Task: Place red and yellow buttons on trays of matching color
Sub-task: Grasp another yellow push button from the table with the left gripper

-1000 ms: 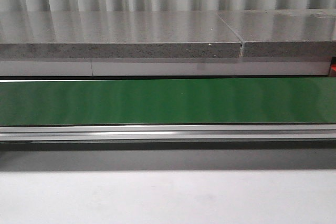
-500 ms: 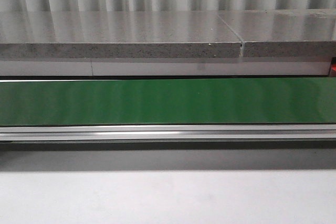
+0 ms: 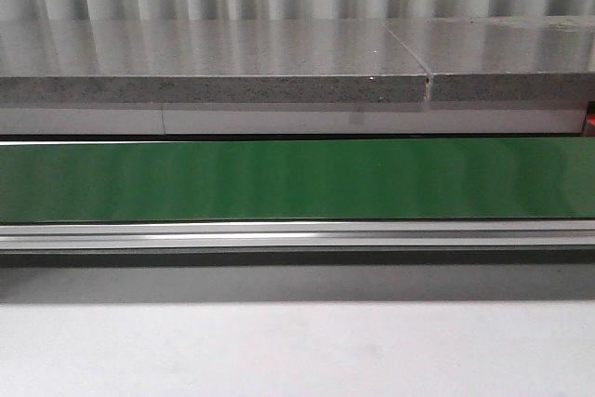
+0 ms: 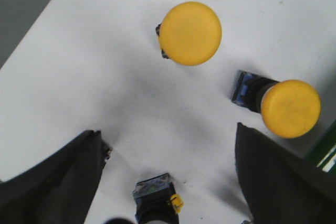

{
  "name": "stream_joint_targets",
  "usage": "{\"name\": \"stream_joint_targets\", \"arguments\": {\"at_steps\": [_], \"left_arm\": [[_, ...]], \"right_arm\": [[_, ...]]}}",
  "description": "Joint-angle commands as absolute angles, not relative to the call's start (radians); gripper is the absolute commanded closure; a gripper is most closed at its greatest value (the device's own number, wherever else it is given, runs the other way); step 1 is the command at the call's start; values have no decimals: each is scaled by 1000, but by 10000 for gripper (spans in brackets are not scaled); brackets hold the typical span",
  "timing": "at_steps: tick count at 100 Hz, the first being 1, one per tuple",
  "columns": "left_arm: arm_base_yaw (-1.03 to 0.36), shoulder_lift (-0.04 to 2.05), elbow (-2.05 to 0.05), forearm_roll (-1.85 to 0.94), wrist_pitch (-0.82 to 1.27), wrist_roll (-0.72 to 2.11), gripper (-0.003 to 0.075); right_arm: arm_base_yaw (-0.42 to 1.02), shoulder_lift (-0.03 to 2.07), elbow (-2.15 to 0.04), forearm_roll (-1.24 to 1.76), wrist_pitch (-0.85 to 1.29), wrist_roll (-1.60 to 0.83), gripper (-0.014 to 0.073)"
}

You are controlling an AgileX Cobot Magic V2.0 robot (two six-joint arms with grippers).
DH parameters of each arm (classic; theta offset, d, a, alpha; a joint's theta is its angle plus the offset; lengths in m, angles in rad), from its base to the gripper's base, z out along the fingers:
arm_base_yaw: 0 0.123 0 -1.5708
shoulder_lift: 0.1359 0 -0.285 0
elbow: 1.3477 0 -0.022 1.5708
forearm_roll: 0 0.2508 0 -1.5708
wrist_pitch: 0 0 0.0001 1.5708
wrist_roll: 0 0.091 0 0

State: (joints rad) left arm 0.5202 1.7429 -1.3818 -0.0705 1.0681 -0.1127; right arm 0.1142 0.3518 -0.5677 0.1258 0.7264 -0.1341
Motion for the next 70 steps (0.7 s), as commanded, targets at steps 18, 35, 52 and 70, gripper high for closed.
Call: {"name": "stream_joint_targets", "arguments": {"at_steps": [18, 35, 52, 70], "left_arm": [[523, 1857, -1520, -108, 1078, -111, 206], [523, 1926, -1543, -124, 1037, -111, 206], [523, 1953, -1543, -124, 980, -111, 218], [523, 1953, -1543, -124, 929, -111, 358]], "right_arm": [[113, 358, -593, 122, 661, -140, 661], [113, 358, -593, 122, 661, -140, 661], [113, 358, -593, 122, 661, -140, 661], [113, 358, -593, 122, 661, -140, 661]]}}
